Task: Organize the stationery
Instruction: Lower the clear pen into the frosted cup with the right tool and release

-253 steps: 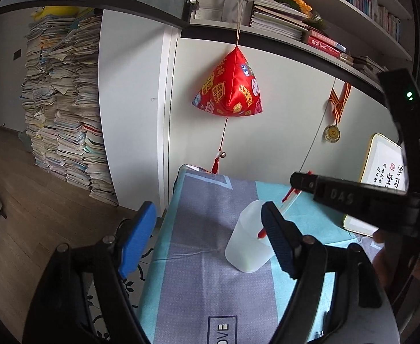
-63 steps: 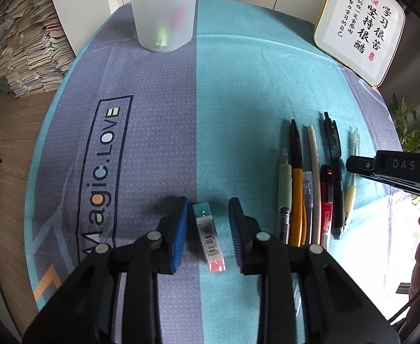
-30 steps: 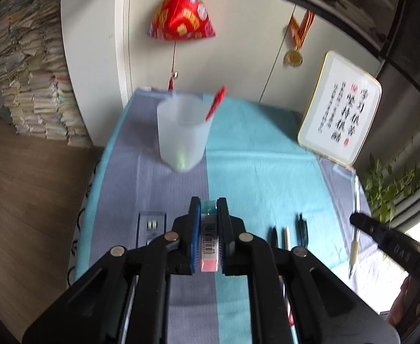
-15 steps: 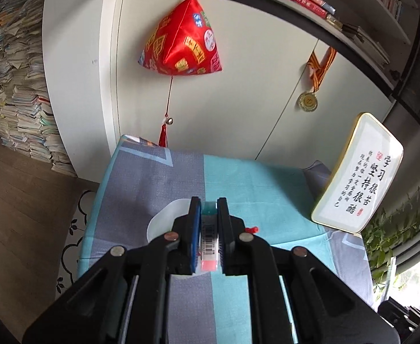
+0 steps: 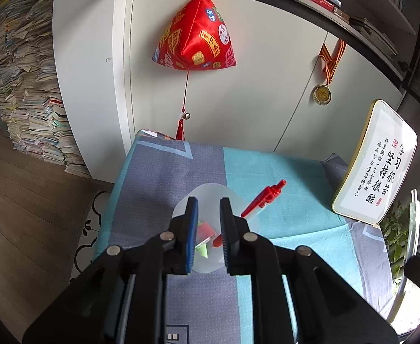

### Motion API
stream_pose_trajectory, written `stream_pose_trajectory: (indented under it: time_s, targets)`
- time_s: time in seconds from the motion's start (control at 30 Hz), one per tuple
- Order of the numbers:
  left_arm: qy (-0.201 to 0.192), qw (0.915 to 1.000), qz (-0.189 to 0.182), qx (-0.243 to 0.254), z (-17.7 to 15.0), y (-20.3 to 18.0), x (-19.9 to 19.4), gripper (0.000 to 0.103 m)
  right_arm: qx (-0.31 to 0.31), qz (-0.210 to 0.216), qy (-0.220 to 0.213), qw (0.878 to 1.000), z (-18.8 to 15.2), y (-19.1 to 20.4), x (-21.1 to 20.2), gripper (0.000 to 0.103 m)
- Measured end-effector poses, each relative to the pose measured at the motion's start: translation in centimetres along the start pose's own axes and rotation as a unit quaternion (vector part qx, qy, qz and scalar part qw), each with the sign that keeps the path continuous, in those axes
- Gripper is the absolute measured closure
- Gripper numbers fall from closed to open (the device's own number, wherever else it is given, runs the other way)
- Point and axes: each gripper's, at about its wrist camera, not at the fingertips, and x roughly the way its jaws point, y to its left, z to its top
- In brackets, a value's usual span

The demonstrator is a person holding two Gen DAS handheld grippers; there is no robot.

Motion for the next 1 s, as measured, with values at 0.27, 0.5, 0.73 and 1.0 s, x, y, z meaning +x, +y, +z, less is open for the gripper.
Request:
stream_pose_trajectory:
  time_s: [0.27, 0.5, 0.73, 1.0]
  targets:
    - [0.001, 1.0, 0.001, 0.002, -2.5, 2.0, -2.8, 0.082, -0.017, 0.063, -0.023, 0.998, 1.7, 1.8, 1.5, 0.092]
    - [-0.003, 0.9996, 0.027, -0.013, -5.8, 3.9, -4.8, 0.077, -0.053, 0.134, -0.04, 0.989, 3.2, 4.0, 4.1, 0.092]
    - [0.005, 0.9988, 0.035, -0.033, -8.5, 5.2, -3.7, 0.072, -0.076, 0.107, -0.098, 0.987, 2.6, 6.6, 7.1, 0.092]
    - [-0.012, 0.998, 0.047, -0.04, -9.7, 5.9, -2.6, 0.072, -0.106, 0.106, -0.109, 0.983, 1.9, 8.9, 11.2, 0.092]
